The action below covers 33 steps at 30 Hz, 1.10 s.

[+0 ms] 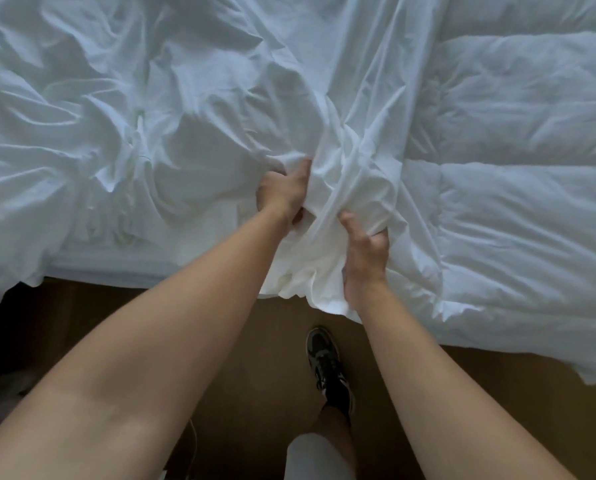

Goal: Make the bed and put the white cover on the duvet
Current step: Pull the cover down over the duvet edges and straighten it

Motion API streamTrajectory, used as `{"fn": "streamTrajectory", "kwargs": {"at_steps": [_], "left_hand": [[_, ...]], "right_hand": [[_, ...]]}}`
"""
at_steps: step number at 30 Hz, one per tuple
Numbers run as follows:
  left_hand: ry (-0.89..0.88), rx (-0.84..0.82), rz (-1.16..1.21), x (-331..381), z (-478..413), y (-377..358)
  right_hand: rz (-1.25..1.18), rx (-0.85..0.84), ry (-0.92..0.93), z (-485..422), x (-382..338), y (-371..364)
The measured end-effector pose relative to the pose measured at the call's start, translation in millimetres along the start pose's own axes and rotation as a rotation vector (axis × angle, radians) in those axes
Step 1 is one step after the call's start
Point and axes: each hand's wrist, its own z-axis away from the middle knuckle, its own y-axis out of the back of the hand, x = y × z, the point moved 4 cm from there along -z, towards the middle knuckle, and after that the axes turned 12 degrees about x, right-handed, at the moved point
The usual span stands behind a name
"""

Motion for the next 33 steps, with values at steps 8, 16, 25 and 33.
{"fn": "streamTrajectory", "kwargs": {"at_steps": [8, 16, 25, 33], "left_hand": [[0.181, -0.302, -0.046, -8, 15, -4], [0.140, -0.128, -0.063, -22, 14, -32], [-0.080, 0.112, -0.196, -16, 15, -30], [-0.080, 0.209, -0.184, -5, 6, -13]], "right_hand": [[0.724, 0.217, 0.055, -4, 20, 2], [0.766, 0.154, -0.091, -9, 31, -10], [0.831, 0.092, 0.118, -19, 1, 53], [0.924, 0.406, 0.168, -37, -26, 146]]}}
